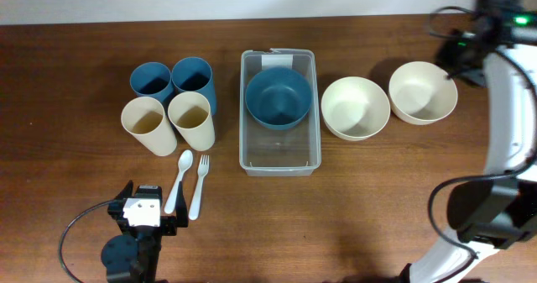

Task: Pack container
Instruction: 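Move the right gripper to the far-right cream bowl and grasp its rim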

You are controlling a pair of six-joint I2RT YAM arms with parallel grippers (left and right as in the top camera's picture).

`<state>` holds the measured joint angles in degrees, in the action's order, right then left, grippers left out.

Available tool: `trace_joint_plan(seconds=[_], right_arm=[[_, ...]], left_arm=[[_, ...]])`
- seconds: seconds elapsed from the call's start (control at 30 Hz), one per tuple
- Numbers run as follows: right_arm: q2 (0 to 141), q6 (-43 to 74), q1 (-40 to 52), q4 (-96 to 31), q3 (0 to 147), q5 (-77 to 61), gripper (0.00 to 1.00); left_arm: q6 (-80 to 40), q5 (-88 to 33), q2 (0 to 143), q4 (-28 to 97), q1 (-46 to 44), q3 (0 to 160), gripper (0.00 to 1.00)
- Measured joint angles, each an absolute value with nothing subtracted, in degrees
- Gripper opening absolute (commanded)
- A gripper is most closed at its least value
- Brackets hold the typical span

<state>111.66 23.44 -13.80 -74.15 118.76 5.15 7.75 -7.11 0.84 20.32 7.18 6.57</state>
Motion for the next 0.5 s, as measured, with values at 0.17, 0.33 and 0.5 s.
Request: trace_joint_plan(seconds=[0.17, 0.33, 0.5], right_arm=[[115.33, 22.15, -19.59, -71.35, 113.30, 5.06, 0.67], [120.81, 21.89, -22.44, -68.53, 108.81, 4.84, 0.68], [124.42, 21.82, -23.92, -66.06, 107.81, 3.03, 0.66]], left_arm=[[7.75, -7.11, 0.84, 20.32, 7.18, 6.57, 1.00], [7.75, -7.11, 0.84, 20.32, 7.18, 6.57, 1.00], [7.75, -7.11, 0.84, 20.32, 7.18, 6.57, 1.00]])
